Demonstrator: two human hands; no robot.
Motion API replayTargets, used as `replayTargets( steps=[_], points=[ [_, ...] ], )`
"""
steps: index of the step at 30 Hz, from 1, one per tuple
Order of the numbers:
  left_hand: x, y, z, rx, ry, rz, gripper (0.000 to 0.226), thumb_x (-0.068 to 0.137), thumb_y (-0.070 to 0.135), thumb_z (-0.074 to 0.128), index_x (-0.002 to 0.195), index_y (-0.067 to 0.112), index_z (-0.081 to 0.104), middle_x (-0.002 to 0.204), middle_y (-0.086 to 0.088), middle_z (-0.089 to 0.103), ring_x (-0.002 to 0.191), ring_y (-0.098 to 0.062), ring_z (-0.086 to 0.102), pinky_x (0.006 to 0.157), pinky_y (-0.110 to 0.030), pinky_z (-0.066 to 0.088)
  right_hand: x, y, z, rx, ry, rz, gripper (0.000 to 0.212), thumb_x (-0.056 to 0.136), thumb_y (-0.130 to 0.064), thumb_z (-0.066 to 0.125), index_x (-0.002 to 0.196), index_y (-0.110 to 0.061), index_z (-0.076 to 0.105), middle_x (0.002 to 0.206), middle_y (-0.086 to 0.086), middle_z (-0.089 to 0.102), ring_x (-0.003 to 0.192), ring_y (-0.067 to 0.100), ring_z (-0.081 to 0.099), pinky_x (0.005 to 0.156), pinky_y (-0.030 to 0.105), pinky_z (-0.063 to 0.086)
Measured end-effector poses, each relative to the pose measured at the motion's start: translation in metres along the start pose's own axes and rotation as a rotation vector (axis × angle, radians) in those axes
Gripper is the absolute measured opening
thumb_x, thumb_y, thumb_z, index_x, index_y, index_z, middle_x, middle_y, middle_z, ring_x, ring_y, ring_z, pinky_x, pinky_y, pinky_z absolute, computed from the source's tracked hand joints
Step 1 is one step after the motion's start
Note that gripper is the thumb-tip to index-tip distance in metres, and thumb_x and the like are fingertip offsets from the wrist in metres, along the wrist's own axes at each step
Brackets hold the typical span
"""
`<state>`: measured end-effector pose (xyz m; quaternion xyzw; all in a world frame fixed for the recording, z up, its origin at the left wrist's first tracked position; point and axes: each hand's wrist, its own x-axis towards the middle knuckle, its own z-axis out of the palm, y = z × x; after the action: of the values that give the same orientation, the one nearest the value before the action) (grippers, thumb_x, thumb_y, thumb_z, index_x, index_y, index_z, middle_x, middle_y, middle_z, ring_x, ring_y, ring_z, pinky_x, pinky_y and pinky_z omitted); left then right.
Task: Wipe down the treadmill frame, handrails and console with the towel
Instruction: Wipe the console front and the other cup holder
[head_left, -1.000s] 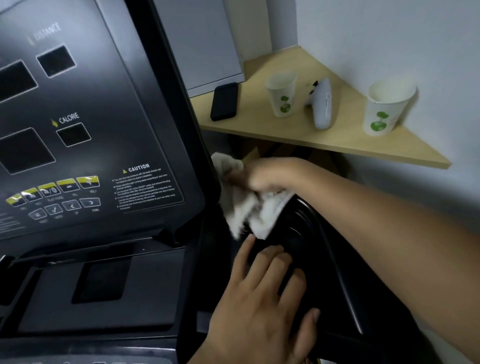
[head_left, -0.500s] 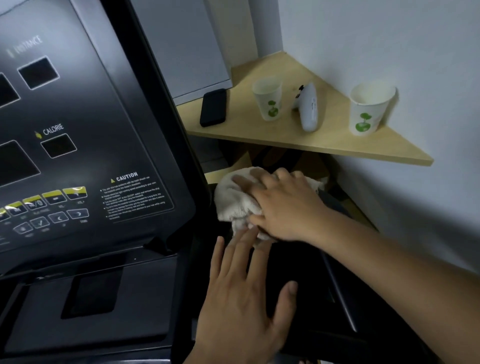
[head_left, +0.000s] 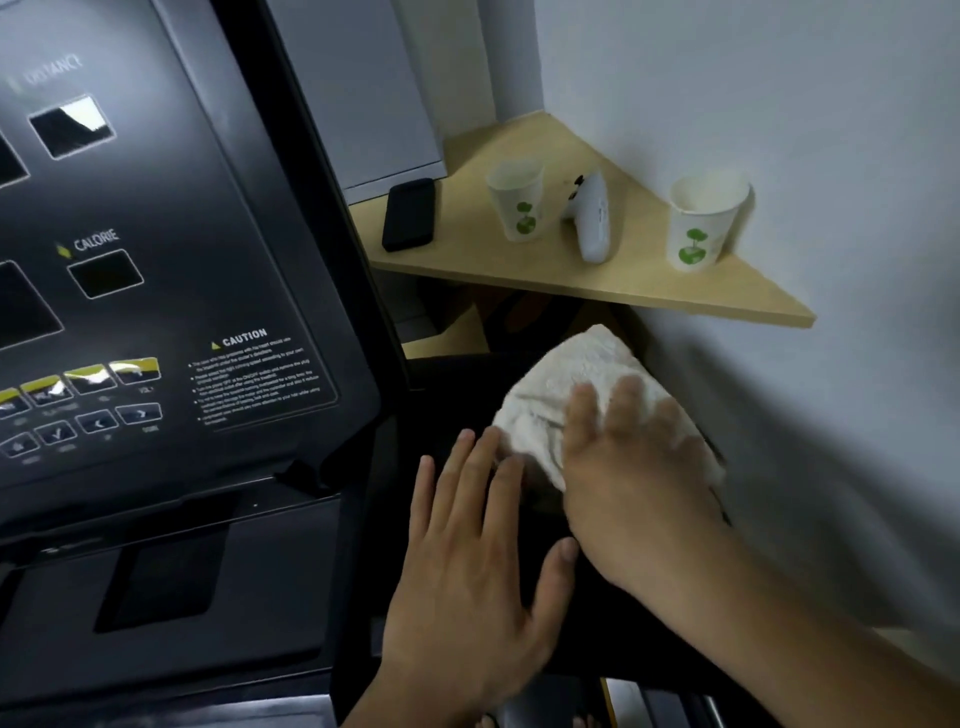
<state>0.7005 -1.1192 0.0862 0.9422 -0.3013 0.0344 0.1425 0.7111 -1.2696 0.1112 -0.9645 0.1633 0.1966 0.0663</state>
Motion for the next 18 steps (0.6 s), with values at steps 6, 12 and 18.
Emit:
replayTargets(
  steps=[6,12,18],
  points=[
    [0.001,0.002,-0.002,0.002,-0.018,0.035,0.066,0.097,0.055,0.035,0.145,0.011,0.041,0.159,-0.006,0.033,0.152,-0.017,0.017,0.121,-0.044,0.011,0.068,0.024,-0.018,0.397,0.085,-0.226,0.071,0.085,-0.057,0.050,0.147,-0.028,0.029,0.143,0.007,0.045,0.122,0.032,0.049,0.093,0.043,0.043],
    [-0.003,0.003,-0.001,0.008,-0.030,0.070,0.067,0.096,0.055,0.034,0.143,0.009,0.044,0.158,-0.005,0.033,0.152,-0.014,0.015,0.122,-0.041,0.011,0.043,0.077,0.011,1.025,0.012,-0.102,0.043,0.089,-0.052,0.045,0.096,-0.015,0.067,0.087,0.006,0.070,0.079,0.021,0.065,0.069,0.034,0.049],
    [-0.002,0.007,0.001,0.088,-0.102,0.145,0.072,0.097,0.062,0.028,0.145,0.010,0.042,0.158,-0.006,0.033,0.152,-0.015,0.015,0.122,-0.043,0.013,-0.067,0.083,0.070,0.620,0.281,-0.048,0.043,0.094,-0.050,0.030,0.099,-0.016,0.057,0.091,0.009,0.061,0.081,0.030,0.060,0.068,0.038,0.050]
  ],
)
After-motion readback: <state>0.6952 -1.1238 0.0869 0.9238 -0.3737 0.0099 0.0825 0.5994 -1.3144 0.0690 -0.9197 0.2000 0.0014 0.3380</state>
